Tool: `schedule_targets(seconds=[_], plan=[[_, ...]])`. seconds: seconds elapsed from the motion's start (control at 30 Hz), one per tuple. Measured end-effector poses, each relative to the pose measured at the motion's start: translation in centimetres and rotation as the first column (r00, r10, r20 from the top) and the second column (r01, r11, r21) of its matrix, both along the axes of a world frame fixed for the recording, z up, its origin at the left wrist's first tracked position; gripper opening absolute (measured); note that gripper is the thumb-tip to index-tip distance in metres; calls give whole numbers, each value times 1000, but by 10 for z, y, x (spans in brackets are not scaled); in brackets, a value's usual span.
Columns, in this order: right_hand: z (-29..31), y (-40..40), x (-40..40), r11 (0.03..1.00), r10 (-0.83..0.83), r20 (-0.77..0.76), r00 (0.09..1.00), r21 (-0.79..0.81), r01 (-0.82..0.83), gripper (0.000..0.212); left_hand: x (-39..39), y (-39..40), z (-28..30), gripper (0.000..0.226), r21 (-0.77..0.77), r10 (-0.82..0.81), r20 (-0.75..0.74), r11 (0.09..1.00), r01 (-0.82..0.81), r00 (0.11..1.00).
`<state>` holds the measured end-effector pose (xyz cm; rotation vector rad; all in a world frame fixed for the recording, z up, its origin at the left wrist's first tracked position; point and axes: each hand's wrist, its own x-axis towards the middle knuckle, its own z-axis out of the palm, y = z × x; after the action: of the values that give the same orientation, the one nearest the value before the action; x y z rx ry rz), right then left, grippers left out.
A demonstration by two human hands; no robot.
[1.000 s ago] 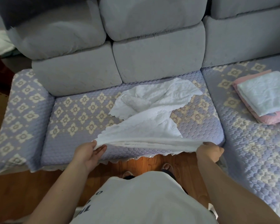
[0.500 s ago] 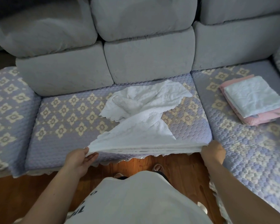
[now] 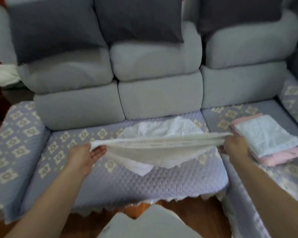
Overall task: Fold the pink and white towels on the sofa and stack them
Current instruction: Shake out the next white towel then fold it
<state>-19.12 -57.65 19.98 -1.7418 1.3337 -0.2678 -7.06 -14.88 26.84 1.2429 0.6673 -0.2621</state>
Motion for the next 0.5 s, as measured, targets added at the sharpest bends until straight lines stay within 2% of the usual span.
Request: schedule_targets(seconds=[0.03,0.07,0.1,0.13,0.17,0.23,0.3,0.37,0.43,0.5], plan=[[45,-6,23,998,54,97,994,-43,-50,38,24,-2,25,17,-43,4,111,999,1,994],[88,-14,46,974,124,191,974,-212,-82,43,46,-5,60,22,-72,23,212,997,-8,977],[139,-18,66,945,187,257,948,-309,-103,48,68,-9,99,31,-98,40,302,995,-11,952],[191,-20,83,917,213,392,895,-395,-45,50,84,-11,140,40,-137,59,392,991,-6,918],[241,-20,96,928,185,555,811,-369,41,49,98,-10,181,42,-209,89,482,978,16,872],[339,-9,118,980,109,787,607,-186,65,38,113,-8,265,38,-306,134,624,948,83,770],[419,4,129,1000,8,903,429,-20,23,34,126,-4,336,42,-339,173,710,934,116,683],[471,15,132,999,-29,951,308,39,-25,33,131,-2,393,47,-365,211,755,922,131,621],[509,20,135,1000,-6,975,220,1,24,28,134,-4,437,45,-377,234,775,917,132,588],[538,20,141,998,28,962,272,-43,50,25,132,-7,467,41,-367,256,773,927,79,580]])
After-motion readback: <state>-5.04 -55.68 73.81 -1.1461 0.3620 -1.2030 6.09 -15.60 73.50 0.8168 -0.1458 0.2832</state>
